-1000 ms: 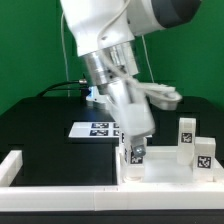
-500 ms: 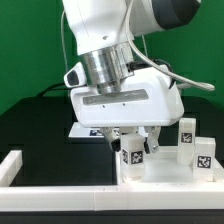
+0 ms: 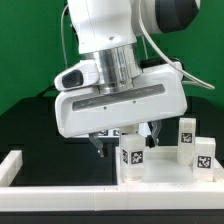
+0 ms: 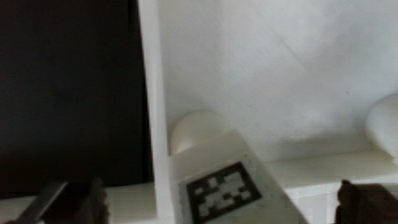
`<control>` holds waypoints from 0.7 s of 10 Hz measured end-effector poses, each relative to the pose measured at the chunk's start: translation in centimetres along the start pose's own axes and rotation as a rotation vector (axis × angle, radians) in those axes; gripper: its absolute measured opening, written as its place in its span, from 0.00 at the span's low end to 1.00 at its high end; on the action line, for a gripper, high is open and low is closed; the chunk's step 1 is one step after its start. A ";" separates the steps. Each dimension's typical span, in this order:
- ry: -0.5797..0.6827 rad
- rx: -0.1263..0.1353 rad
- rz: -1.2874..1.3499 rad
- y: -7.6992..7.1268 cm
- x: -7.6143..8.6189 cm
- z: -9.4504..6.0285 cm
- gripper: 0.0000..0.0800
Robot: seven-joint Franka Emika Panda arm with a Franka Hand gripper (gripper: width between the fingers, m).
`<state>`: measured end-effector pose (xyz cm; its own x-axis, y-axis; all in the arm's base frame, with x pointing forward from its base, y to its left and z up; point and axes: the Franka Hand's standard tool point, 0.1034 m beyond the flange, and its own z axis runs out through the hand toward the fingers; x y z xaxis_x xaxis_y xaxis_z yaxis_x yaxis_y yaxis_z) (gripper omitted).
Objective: Assemble square table
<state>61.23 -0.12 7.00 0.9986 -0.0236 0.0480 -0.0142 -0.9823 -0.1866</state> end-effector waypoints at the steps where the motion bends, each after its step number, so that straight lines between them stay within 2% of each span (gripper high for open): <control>1: 0.000 0.000 0.027 0.0 0.0 0.0 0.81; 2: 0.000 0.001 0.056 0.0 0.0 0.0 0.81; 4: -0.001 0.001 0.219 0.0 0.0 0.0 0.41; 7: -0.004 0.002 0.432 -0.3 -0.1 0.0 0.38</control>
Offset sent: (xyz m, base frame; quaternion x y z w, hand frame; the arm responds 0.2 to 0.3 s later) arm 0.0000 0.0000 0.0000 0.0000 0.0000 0.1938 0.9810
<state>61.13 0.16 7.06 0.9010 -0.4322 -0.0385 -0.4312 -0.8819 -0.1908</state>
